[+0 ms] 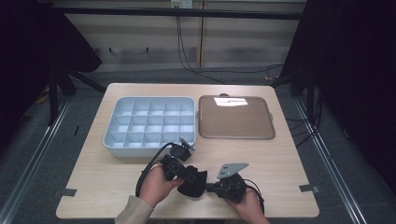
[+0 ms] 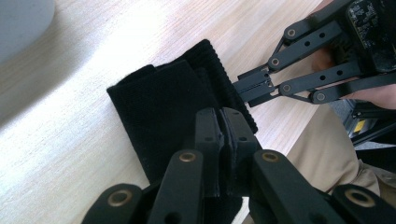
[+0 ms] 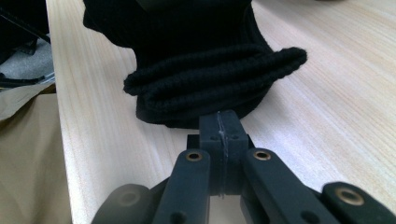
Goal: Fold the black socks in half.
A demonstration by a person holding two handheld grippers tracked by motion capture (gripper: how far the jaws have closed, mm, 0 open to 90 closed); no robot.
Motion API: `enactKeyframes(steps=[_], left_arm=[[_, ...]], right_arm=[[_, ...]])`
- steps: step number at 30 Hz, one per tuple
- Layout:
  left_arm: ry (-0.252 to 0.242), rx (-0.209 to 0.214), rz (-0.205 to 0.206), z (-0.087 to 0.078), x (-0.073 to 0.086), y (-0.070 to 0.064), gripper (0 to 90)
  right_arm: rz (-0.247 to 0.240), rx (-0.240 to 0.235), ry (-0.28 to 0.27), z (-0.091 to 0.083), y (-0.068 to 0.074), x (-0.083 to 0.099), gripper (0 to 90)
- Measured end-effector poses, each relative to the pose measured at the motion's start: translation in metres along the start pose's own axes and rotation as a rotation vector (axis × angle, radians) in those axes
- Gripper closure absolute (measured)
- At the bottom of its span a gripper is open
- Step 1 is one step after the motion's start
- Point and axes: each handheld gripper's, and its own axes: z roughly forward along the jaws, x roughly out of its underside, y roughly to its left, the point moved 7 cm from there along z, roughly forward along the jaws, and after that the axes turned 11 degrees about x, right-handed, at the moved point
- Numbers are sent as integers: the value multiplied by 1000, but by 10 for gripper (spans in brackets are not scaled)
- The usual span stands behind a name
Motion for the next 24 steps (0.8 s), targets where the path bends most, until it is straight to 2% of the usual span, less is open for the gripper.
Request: enactKeyframes(steps=[2,4,15,16,18,24], left_arm=[[-13,-1,-7,1,-1,0,859],[2,-2,3,1,-1,-1,859],[-8,-5,-9,7,-4,-2,858],[1,-3,2,7,-4,-2,858],[-9,-1,-10,9,-5,-3,858],[5,2,-6,13,-7,-5,859]], right_arm=[[0,-2,-2,0,0,0,900],[1,0,1,0,0,0,900],[-1,2,2,1,1,-1,900],[-1,1,1,1,2,-1,900],[0,1,0,1,2,-1,900],[2,-1,-2,1,3,-1,900]])
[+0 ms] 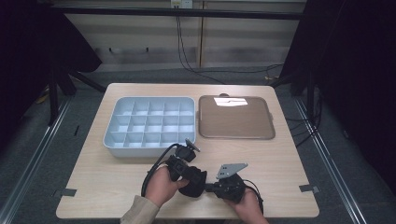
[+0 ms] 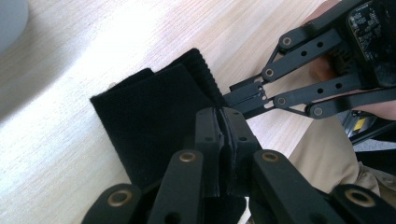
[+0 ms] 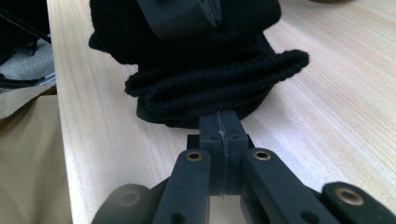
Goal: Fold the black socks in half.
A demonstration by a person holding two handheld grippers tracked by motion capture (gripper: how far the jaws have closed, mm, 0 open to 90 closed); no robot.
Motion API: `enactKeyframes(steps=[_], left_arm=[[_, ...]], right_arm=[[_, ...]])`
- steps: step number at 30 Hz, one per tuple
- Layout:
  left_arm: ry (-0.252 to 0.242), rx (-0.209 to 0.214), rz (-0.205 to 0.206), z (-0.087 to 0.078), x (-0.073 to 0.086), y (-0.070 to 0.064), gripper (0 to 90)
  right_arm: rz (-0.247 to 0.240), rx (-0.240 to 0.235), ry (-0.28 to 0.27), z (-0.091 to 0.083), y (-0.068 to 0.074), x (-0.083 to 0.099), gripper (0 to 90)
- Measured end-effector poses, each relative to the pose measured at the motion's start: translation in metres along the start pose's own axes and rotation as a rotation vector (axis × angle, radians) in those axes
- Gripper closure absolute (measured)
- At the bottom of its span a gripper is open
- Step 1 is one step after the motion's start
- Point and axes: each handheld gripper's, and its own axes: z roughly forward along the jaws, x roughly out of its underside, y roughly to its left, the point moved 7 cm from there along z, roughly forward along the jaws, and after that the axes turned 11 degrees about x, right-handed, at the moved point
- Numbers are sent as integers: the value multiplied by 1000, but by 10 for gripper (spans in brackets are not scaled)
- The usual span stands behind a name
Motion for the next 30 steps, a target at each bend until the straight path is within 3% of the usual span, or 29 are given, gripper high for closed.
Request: enactKeyframes(steps=[30], left_arm=[[-5,6,-1,7,-3,-3,859]], right_arm=[[-8,7,-8,2,2,-1,900]])
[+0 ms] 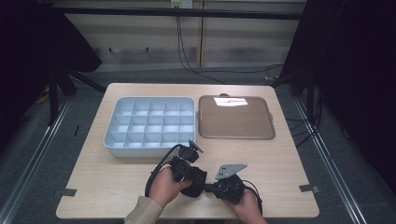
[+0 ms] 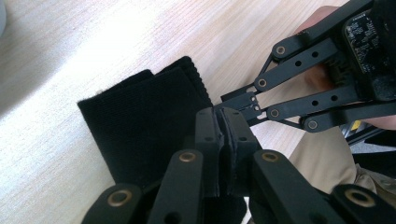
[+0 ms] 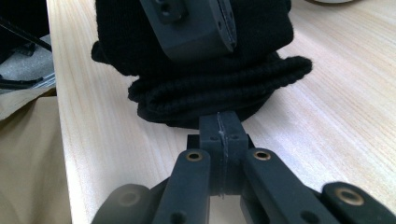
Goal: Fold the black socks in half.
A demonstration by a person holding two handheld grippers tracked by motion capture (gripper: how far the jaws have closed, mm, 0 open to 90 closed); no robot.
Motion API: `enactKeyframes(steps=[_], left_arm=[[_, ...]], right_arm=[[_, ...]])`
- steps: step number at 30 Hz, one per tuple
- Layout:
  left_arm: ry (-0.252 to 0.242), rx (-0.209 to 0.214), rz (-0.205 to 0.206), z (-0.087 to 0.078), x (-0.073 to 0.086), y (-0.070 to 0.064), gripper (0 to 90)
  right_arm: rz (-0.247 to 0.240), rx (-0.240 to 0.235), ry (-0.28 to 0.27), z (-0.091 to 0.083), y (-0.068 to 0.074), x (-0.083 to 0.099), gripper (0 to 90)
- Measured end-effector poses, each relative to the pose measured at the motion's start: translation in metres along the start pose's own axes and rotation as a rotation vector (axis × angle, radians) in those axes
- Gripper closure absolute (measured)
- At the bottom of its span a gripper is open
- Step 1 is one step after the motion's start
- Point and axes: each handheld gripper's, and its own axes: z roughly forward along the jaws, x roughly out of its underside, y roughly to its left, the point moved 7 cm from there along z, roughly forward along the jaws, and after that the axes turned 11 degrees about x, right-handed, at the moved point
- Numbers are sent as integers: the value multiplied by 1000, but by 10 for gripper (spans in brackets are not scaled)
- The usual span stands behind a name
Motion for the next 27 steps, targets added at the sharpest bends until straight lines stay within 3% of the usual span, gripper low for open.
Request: enactKeyframes(steps=[3,7,9,27], left_arm=[[13,0,7,-1,1,-1,859],[-7,6,8,-3,-1,-5,859],[1,7,27,-5,-1,-6,859],[5,6,1,5,1,0,860]], right_arm=[[0,1,0,0,0,0,900],[2,-2,-2,0,1,0,900],[-1,-1,-5,1,1,-1,900],[-5,-3,3,0,2,0,896]])
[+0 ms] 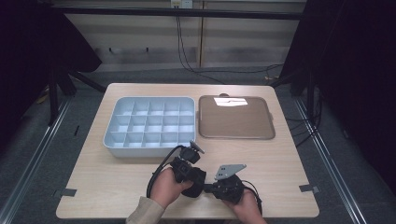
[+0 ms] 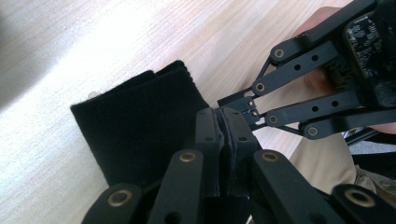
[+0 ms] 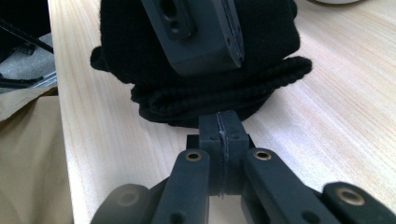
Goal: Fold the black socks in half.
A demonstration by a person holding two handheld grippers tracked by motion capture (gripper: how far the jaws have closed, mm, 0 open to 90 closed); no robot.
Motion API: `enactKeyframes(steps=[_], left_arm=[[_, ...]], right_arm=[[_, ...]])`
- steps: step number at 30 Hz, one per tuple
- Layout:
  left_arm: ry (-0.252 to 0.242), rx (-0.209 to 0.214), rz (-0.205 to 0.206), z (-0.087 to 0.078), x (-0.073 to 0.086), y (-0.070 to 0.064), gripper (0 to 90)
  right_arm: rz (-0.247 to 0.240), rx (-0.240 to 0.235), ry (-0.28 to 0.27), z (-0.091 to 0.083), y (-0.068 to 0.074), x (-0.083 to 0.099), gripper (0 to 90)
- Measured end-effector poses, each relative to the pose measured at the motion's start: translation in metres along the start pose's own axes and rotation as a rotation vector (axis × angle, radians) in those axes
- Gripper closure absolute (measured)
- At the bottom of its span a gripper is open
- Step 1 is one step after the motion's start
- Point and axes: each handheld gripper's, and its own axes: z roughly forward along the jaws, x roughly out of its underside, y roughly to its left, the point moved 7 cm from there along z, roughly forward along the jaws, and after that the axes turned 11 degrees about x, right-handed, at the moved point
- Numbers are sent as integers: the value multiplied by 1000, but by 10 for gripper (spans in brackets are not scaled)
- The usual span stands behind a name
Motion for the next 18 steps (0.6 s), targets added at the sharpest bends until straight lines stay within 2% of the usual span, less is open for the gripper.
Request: enactKeyframes(steps=[5,7,9,11,16,18], left_arm=[[-1,-1,-2,3,0,2,862],[-2,-17,-11,4,0,4,865],[5,-12,-9,5,1,6,865],[9,-30,-5,5,2,7,866],[3,-31,-14,4,4,9,865],[10,-48,-13,3,5,11,866]], right_arm=[[-3,4,2,-1,0,0,896],[-5,4,2,-1,0,0,894],[-10,5,3,-1,0,0,892],[-9,6,4,-2,-1,1,889],[-10,4,3,-2,0,1,882],[-11,5,3,-2,0,1,882]])
